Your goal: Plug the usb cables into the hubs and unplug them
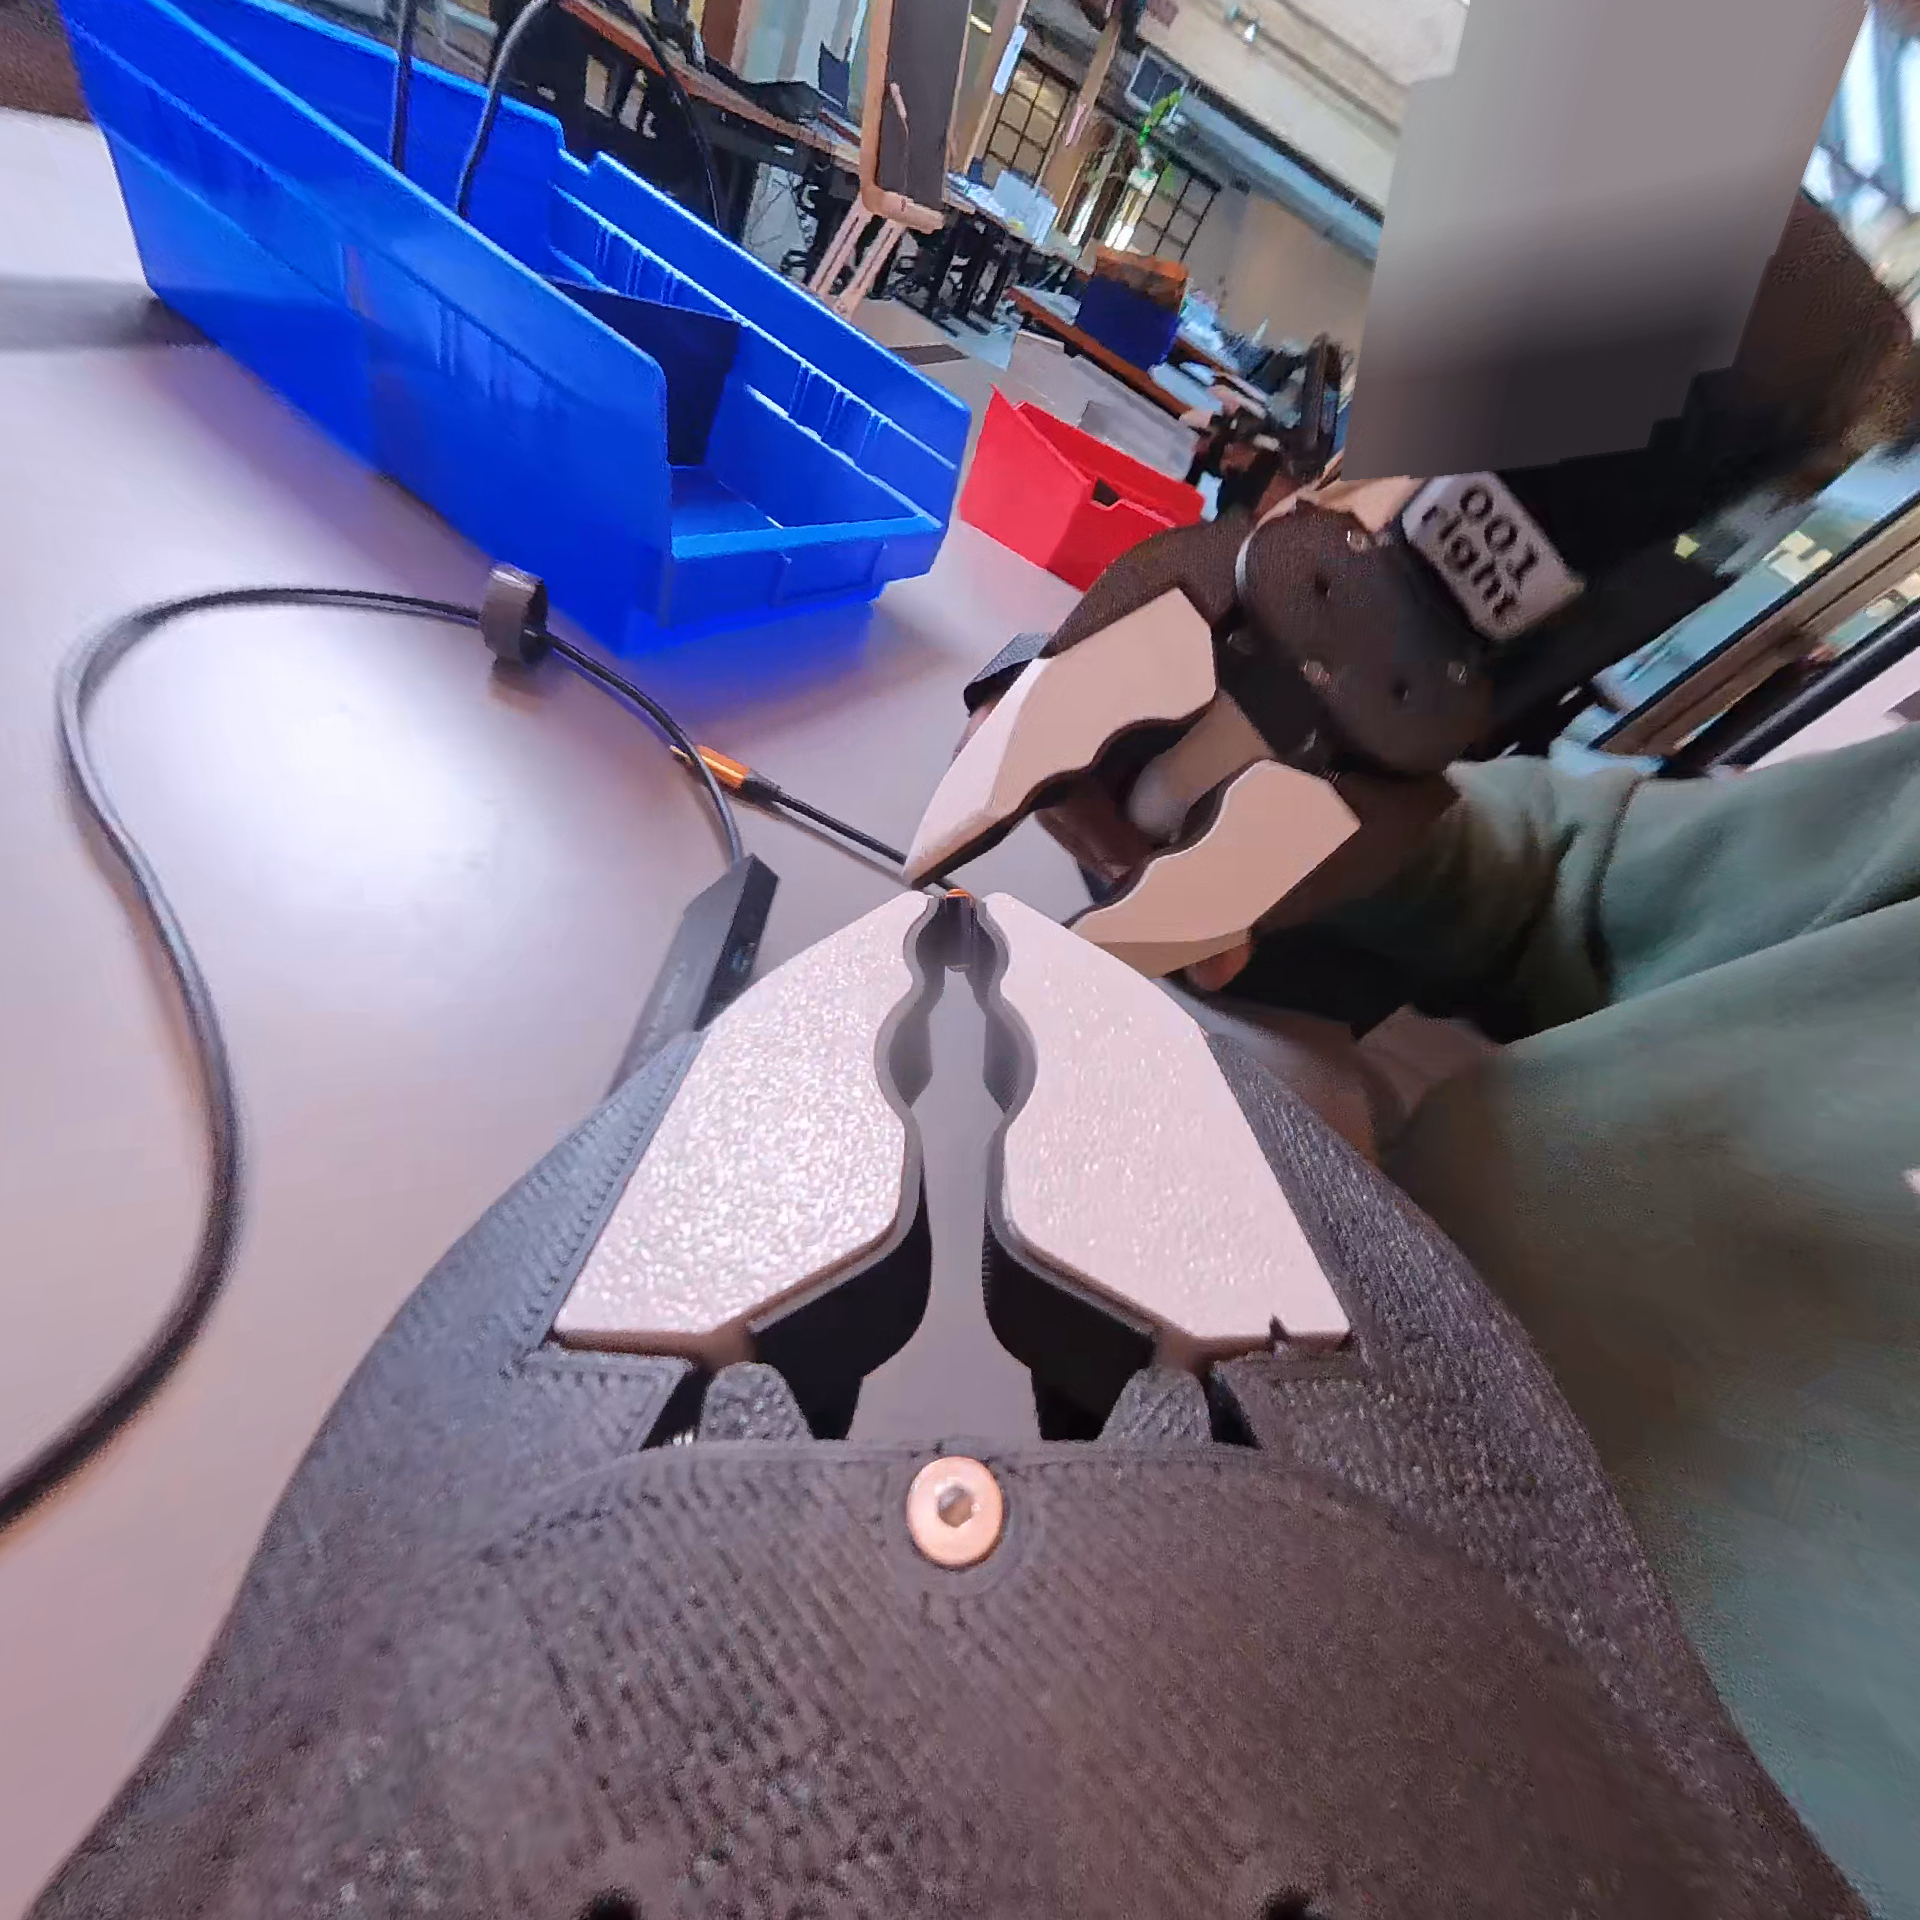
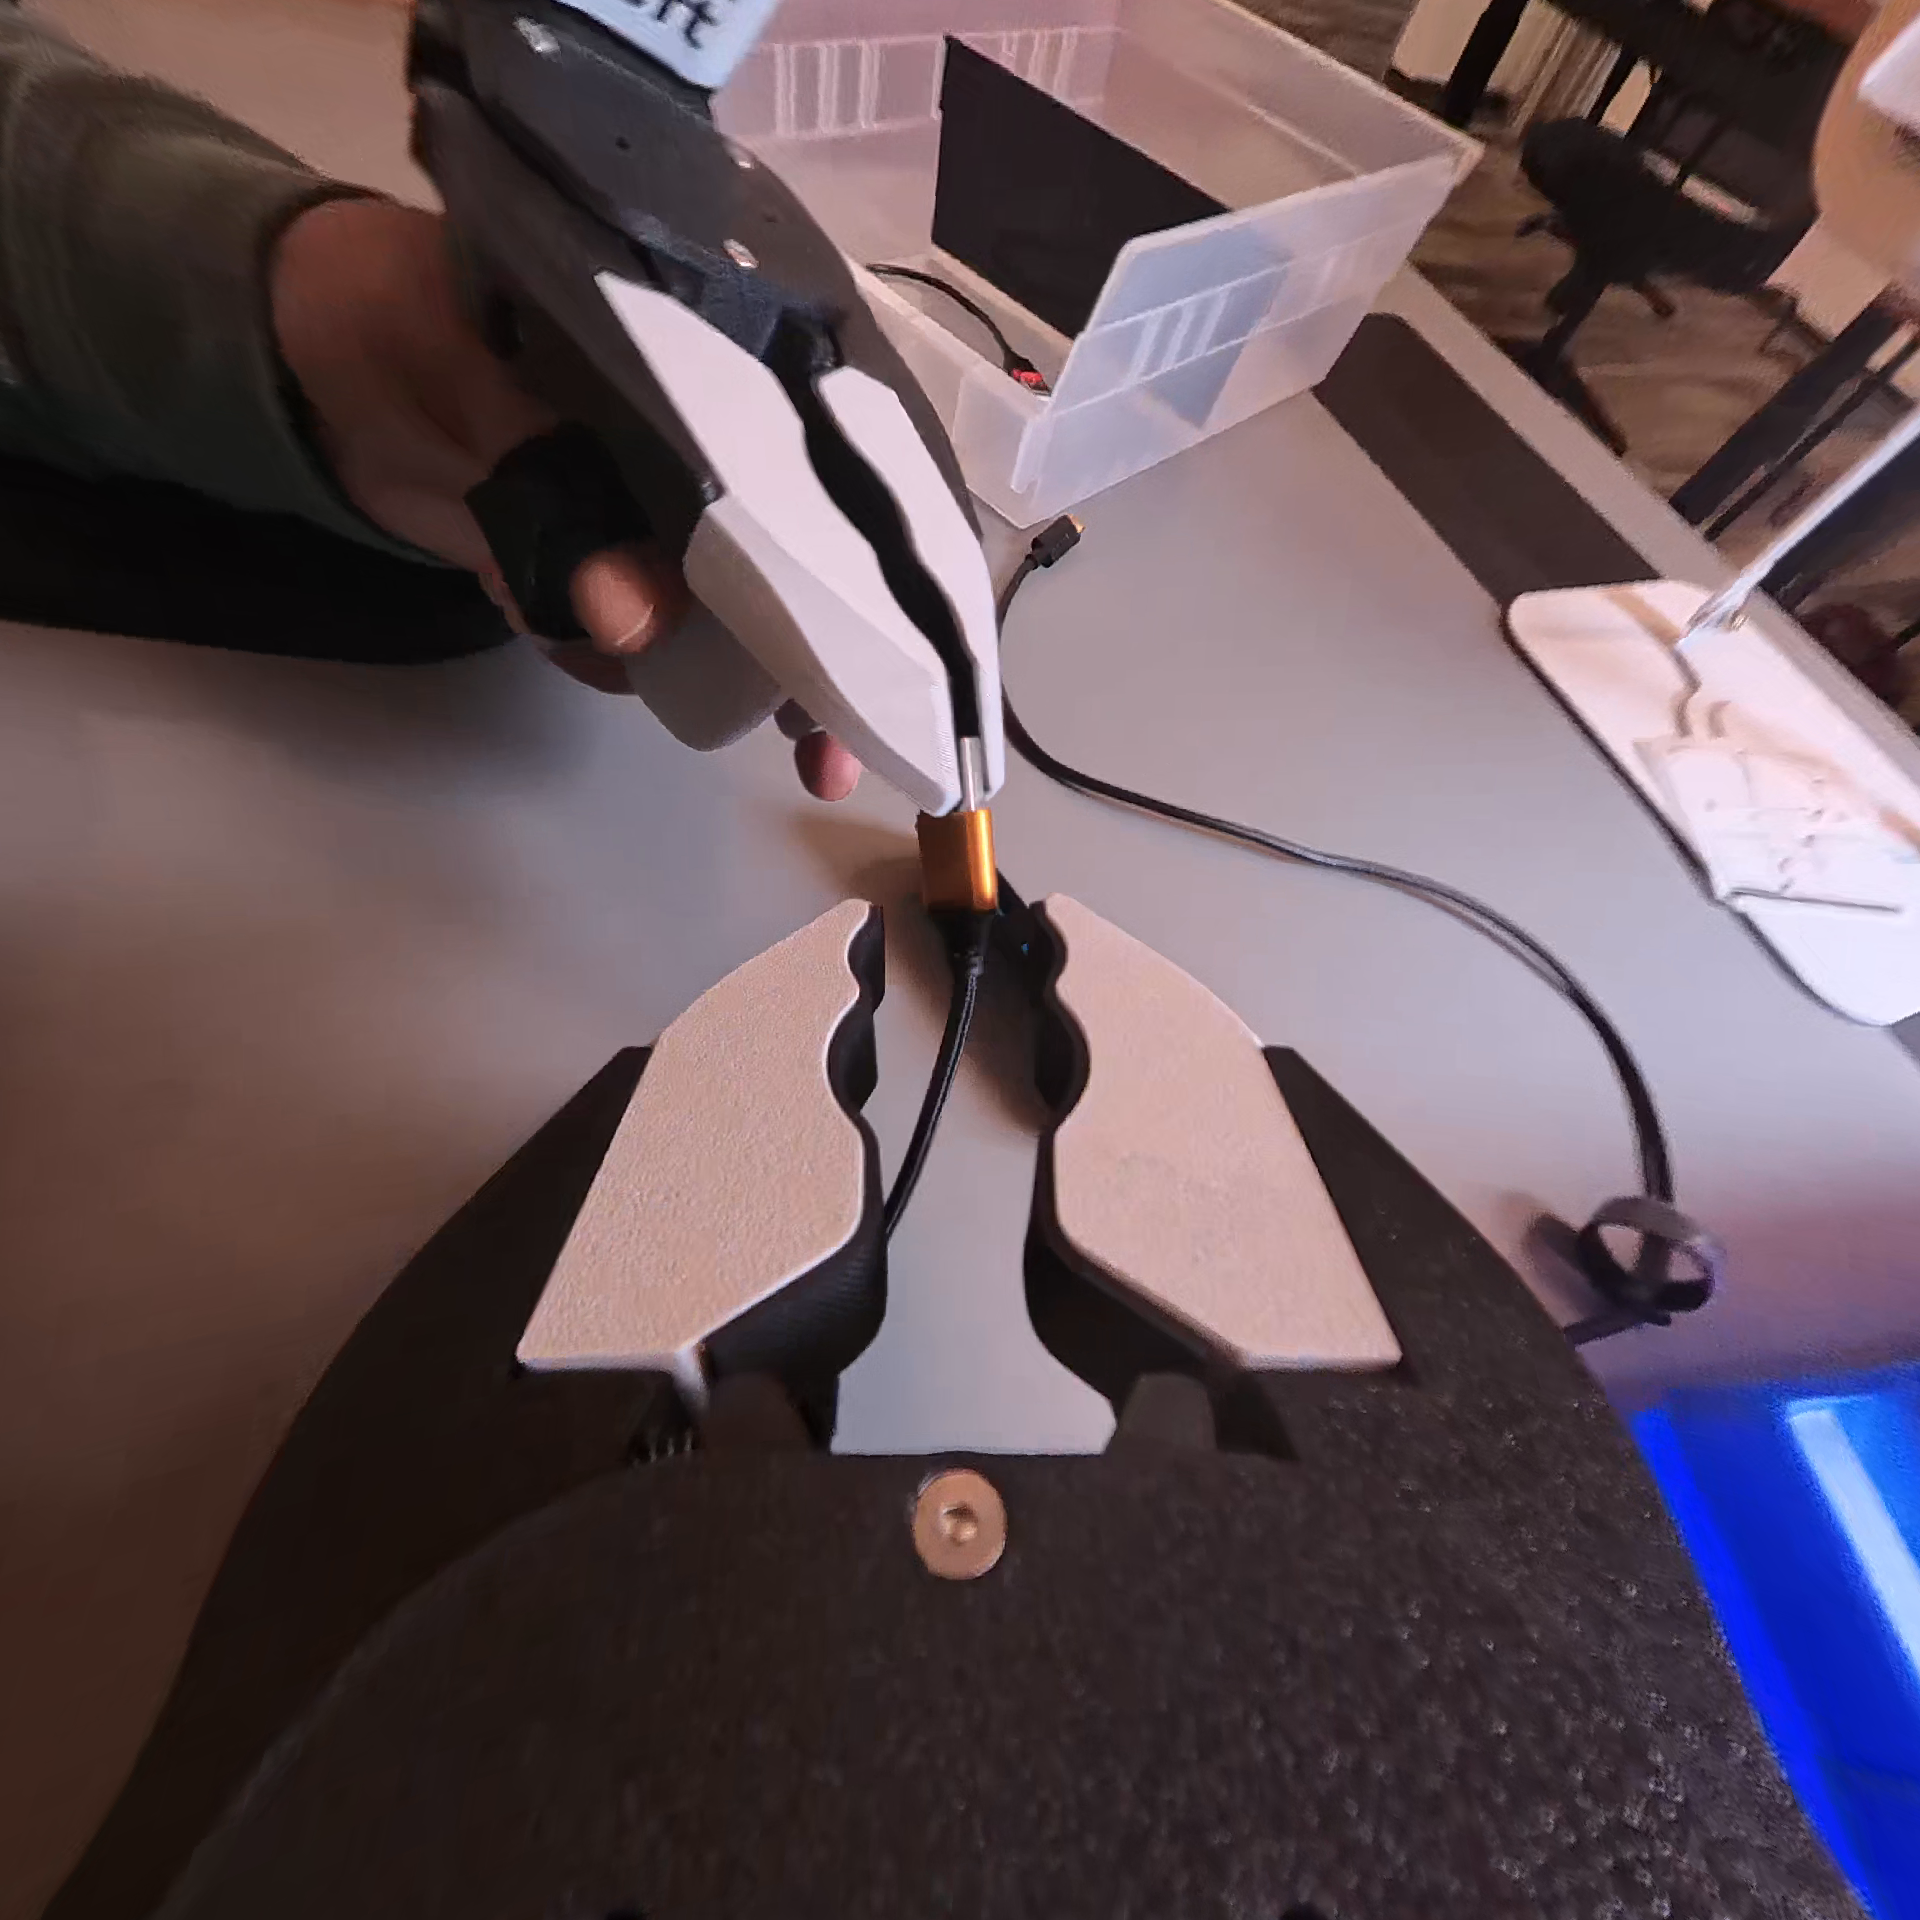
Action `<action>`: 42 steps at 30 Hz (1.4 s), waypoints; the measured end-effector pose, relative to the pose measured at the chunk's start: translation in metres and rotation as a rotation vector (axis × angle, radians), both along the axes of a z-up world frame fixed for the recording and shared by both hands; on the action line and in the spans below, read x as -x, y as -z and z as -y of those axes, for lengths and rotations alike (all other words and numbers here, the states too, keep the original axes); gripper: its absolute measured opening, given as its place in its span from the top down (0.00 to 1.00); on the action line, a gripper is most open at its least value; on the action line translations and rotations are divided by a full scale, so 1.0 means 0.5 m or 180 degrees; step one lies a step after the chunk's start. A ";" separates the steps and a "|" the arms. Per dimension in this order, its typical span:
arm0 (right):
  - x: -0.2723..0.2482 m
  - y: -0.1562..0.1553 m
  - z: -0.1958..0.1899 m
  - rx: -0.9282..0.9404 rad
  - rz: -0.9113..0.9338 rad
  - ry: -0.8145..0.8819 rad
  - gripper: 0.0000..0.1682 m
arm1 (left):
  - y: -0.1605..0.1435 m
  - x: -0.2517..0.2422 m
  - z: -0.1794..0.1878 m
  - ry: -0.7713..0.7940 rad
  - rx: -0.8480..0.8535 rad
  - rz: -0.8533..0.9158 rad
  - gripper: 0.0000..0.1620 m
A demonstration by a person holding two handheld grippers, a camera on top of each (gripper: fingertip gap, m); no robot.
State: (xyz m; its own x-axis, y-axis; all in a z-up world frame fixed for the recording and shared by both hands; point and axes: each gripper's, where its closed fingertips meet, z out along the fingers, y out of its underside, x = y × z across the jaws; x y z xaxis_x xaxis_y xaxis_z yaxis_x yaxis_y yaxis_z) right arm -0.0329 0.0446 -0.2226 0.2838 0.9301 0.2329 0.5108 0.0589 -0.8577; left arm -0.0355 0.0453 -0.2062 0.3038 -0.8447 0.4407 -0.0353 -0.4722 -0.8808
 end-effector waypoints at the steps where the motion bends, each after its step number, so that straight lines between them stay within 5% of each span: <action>1: 0.002 0.001 0.000 -0.0136 0.0049 -0.0033 0.87 | -0.001 -0.002 0.002 0.0022 0.0137 0.0079 0.97; 5: 0.003 -0.008 0.021 0.0285 -0.0087 -0.0368 0.92 | -0.017 -0.004 0.022 0.0323 0.0111 0.0266 0.96; 11: -0.039 -0.094 0.087 0.1733 -0.1280 -0.1576 0.92 | -0.061 -0.014 0.085 0.0713 -0.1367 -0.0130 0.76; 18: -0.033 -0.092 0.156 0.2301 -0.1341 -0.2402 0.92 | -0.065 -0.045 0.133 0.0952 -0.1740 -0.0085 0.77; 21: -0.020 -0.073 0.171 0.2360 -0.1184 -0.2453 0.92 | -0.064 -0.044 0.156 0.1159 -0.1694 0.0006 0.90; 24: -0.018 -0.065 0.168 0.2363 -0.1129 -0.2395 0.92 | -0.057 -0.042 0.152 0.1147 -0.1641 -0.0087 0.90; 28: -0.010 -0.069 0.126 0.2007 -0.1220 -0.1907 0.91 | -0.063 -0.032 0.114 0.0836 -0.1372 -0.0023 0.91; 42: 0.002 -0.063 0.023 -0.0891 -0.0309 -0.0280 0.90 | -0.052 -0.019 0.020 0.0108 0.0229 0.0667 0.90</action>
